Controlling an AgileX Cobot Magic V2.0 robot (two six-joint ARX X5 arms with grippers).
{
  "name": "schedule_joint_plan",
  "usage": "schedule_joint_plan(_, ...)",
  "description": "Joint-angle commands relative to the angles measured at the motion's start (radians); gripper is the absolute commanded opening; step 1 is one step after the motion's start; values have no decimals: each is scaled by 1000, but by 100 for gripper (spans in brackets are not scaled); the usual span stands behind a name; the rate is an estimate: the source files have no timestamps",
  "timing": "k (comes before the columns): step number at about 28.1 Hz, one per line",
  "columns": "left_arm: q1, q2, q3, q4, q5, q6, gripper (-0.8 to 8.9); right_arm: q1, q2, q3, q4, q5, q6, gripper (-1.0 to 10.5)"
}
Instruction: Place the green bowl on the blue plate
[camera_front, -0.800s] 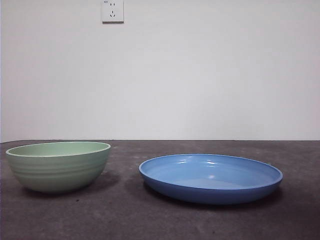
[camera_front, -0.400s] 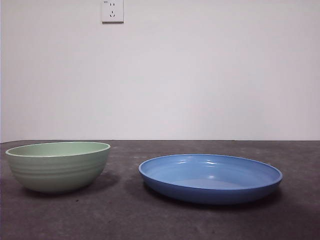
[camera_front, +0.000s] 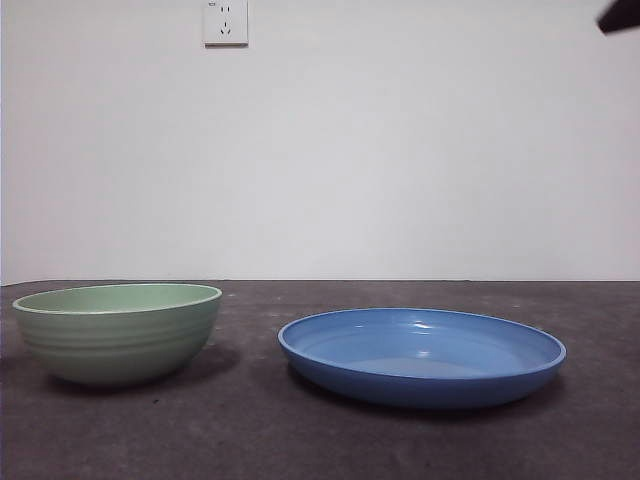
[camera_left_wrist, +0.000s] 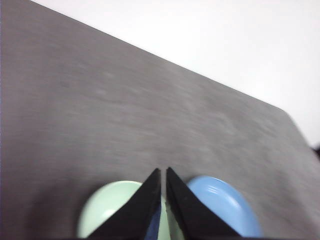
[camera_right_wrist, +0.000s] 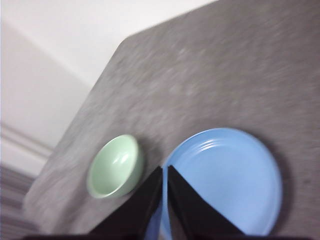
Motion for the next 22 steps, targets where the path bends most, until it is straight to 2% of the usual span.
schedule_joint_plan(1, -19, 75, 84, -47, 96, 26, 17, 68, 43, 66, -18, -20, -25, 11)
schedule_joint_plan(6, -109, 179, 169, -160, 193, 92, 17, 176, 95, 138, -115, -43, -104, 11)
schedule_joint_plan(11, -191, 233, 177, -254, 203, 155, 30, 200, 98, 140, -191, -27, -149, 12)
schedule_joint_plan(14, -219, 249, 177, -299, 203, 191, 30, 199, 98, 140, -243, 18, -187, 13)
schedule_joint_plan(17, -228, 250, 177, -302, 202, 205, 32, 200, 98, 140, -277, 87, -192, 23)
schedule_joint_plan(20, -228, 251, 177, -302, 201, 212, 103, 199, 98, 140, -294, 98, -195, 182)
schedule_joint_plan(22, -228, 251, 177, -302, 201, 212, 227, 199, 98, 140, -299, 99, -195, 361)
